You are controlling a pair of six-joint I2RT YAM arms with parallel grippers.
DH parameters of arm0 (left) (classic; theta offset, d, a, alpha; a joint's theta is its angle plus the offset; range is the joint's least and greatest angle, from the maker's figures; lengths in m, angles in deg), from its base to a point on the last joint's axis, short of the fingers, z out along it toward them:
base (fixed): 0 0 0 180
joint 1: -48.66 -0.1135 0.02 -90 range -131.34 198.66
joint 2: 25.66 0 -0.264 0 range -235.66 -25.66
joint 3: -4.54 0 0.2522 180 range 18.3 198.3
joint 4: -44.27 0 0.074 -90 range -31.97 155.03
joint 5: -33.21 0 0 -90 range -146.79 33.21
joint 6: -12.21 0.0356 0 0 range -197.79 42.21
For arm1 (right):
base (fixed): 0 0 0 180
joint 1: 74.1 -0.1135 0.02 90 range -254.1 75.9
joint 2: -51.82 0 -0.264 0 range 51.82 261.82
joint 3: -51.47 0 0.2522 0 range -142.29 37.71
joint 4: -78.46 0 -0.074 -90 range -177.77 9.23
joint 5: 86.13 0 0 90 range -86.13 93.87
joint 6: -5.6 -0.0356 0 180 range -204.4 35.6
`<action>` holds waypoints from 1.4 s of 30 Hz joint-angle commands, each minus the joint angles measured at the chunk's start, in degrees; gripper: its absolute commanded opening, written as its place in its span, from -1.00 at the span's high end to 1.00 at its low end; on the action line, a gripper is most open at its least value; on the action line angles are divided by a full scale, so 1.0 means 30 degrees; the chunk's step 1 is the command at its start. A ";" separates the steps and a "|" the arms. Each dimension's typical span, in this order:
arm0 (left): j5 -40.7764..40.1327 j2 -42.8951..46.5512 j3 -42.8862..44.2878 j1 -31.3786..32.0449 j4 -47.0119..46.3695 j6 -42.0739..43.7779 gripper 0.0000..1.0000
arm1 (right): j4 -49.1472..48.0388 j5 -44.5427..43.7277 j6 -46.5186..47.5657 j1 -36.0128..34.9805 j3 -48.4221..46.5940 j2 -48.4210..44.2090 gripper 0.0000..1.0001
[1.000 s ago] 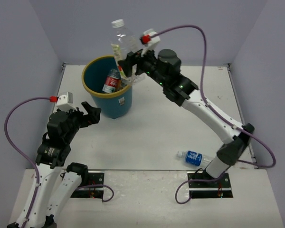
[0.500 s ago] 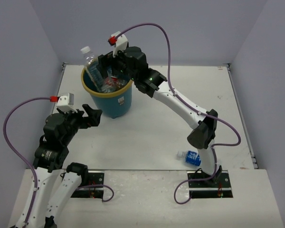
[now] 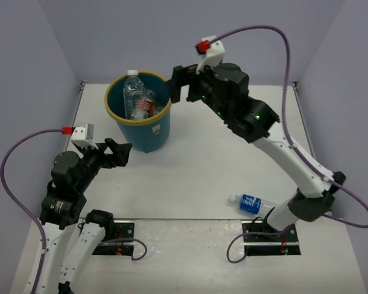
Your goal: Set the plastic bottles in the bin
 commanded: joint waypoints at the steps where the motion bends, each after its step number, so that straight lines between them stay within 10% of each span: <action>1: 0.0890 0.0216 -0.0136 -0.0114 -0.0997 -0.0156 -1.00 | 0.5075 -0.4914 -0.6527 0.0171 0.6959 -0.5873 -0.97; 10: 0.2300 -0.0536 -0.0433 -0.0114 -0.0816 -0.0557 -1.00 | 0.9921 -0.2916 -1.3411 0.0171 1.7641 -1.4438 -0.97; 23: 0.3013 -0.0177 -0.2537 -0.0114 -0.2381 -0.1175 -1.00 | 1.8705 -0.2821 -1.8598 0.0142 1.8979 -0.7996 -0.97; 42: 0.2783 -0.0852 -0.2872 -0.0114 -0.2442 -0.1206 -1.00 | 1.4514 -0.0608 -0.8278 -0.1753 1.9233 -0.0772 -0.97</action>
